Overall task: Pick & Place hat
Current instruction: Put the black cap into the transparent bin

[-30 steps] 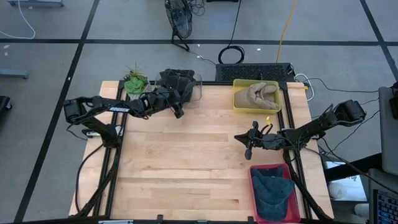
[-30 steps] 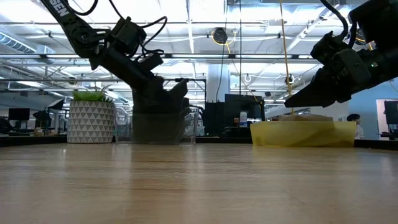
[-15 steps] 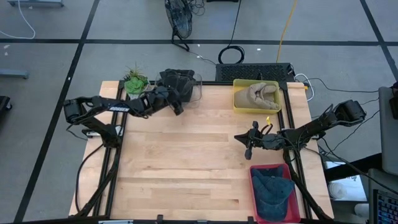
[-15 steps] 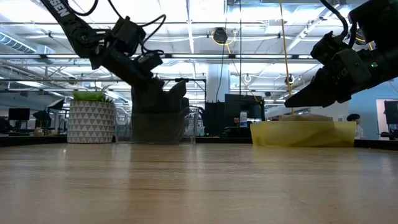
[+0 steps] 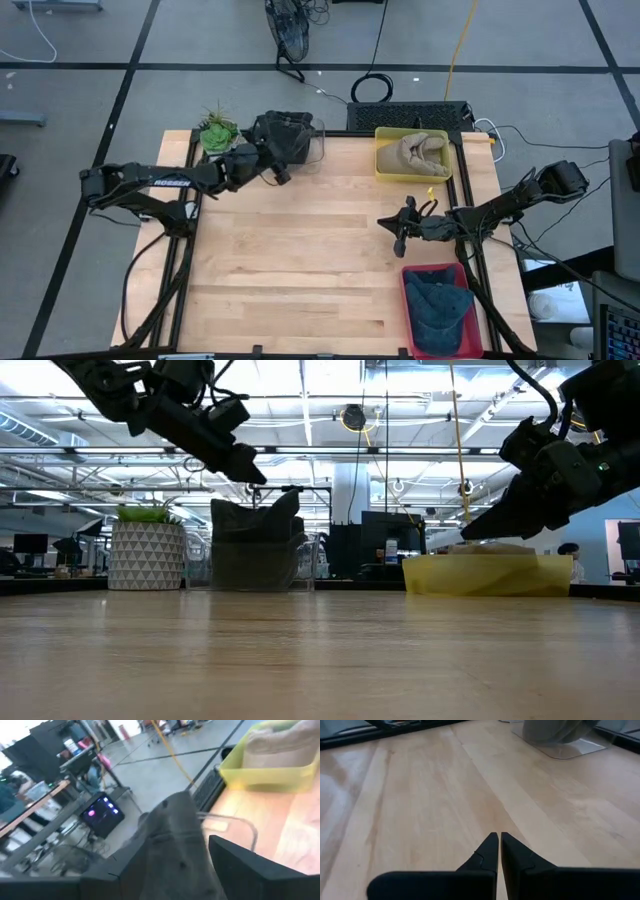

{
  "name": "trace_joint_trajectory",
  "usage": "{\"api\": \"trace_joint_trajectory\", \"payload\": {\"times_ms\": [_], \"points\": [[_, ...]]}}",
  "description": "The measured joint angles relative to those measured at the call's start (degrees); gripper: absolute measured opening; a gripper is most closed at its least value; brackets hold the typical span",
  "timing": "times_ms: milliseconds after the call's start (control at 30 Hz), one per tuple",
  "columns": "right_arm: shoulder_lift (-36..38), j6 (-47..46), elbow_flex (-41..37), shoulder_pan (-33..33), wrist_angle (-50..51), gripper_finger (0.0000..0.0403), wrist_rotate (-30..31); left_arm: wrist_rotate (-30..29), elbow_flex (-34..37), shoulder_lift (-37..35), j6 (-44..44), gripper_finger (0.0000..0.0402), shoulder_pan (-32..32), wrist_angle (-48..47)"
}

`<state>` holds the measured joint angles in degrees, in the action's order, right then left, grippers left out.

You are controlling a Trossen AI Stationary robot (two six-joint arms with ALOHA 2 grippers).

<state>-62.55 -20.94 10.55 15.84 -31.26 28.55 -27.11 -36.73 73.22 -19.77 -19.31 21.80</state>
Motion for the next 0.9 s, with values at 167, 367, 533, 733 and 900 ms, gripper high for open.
{"api": "trace_joint_trajectory", "payload": {"times_ms": [167,367,533,733,900], "points": [[0.0,0.6,0.0,0.0,-0.9,0.0000,-0.2,0.4,0.0,0.0,4.1,0.0182,-2.4,-5.7],[0.0,1.3,0.0,0.0,-2.0,0.0000,-0.1,8.2,0.1,4.3,7.8,0.0121,-6.1,-4.5],[0.0,2.1,0.0,0.0,-2.8,0.0000,-0.1,7.6,0.0,8.4,7.8,0.0083,-7.9,-1.0],[0.0,2.1,0.0,0.0,-2.7,0.0000,-0.1,15.4,0.0,11.8,5.6,0.0051,-8.4,1.7],[0.0,2.1,0.0,0.0,-2.7,0.0000,-0.1,15.2,0.0,13.0,6.1,0.0030,-8.3,2.1]]}}
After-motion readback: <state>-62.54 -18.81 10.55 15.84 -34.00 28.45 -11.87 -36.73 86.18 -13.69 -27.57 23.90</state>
